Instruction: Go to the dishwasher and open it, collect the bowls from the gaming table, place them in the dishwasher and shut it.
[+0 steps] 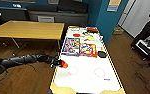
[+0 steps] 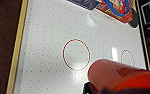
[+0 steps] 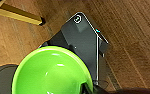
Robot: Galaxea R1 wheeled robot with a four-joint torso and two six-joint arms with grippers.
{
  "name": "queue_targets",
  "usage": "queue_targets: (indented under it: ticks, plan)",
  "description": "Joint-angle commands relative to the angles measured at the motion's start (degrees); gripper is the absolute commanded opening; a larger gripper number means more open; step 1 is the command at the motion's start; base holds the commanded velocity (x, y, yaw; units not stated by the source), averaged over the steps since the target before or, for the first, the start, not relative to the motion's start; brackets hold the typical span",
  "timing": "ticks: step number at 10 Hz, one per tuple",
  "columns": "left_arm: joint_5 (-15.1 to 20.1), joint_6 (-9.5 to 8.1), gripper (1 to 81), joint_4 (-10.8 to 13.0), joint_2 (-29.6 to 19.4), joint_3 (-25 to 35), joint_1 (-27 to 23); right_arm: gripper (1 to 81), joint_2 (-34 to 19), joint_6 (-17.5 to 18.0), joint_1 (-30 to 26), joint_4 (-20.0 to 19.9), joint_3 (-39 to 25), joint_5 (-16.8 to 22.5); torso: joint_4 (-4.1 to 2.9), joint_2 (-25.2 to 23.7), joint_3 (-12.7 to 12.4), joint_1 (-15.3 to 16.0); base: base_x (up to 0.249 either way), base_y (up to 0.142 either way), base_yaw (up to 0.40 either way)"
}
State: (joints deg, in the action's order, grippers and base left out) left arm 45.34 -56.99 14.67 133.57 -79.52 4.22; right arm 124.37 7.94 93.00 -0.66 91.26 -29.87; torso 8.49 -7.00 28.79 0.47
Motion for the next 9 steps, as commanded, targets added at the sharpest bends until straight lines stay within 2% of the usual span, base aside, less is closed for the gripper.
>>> queue_targets:
  ticks: [1, 3, 4, 6, 7, 8, 9]
  plan:
    - [-0.42, 0.48, 1.0, 3.53, -8.67, 8.41, 0.91, 1.0, -2.69, -0.20, 0.74, 1.98, -0.74, 3.41, -0.02, 0.00, -5.24, 0.00, 0.000, 0.000, 0.000]
    - [-2.09, 0.57, 1.0, 5.90, -10.34, 8.77, 7.07, 1.0, -2.61, -0.11, 0.74, 2.15, -0.48, 3.41, 0.00, -0.02, -9.09, -0.05, 0.000, 0.000, 0.000]
    - [-3.15, 0.48, 1.0, 8.27, -10.60, 8.94, 11.10, 1.0, -2.43, -0.03, 0.74, 2.15, -0.13, 3.32, 0.00, -0.02, -5.57, -0.05, 0.000, 0.000, 0.000]
    - [-5.43, 0.48, 1.0, 14.25, -10.78, 8.85, 20.23, 1.0, -1.29, 0.50, 0.74, 2.06, 1.72, 3.32, 0.00, -0.11, -6.97, -0.15, 0.000, 0.000, 0.000]
    - [-6.84, 0.48, 1.0, 16.71, -11.13, 8.94, 24.02, 1.0, -0.59, 0.50, 0.74, 2.06, 2.69, 3.41, 0.00, -0.11, -8.59, -0.15, 0.000, 0.000, 0.000]
    - [-8.14, 0.48, 1.0, 18.62, -11.30, 8.86, 27.18, 1.0, -0.41, 0.59, 0.74, 2.06, 2.77, 3.41, -2.62, -0.11, -10.05, -0.18, 0.000, 0.000, 0.000]
    - [-9.04, 0.48, 1.0, 19.70, -11.30, 8.59, 29.40, 1.0, -0.50, 0.59, 0.74, 2.15, 2.60, 3.41, -5.17, -0.11, -10.30, -0.18, 0.000, 0.000, 0.000]
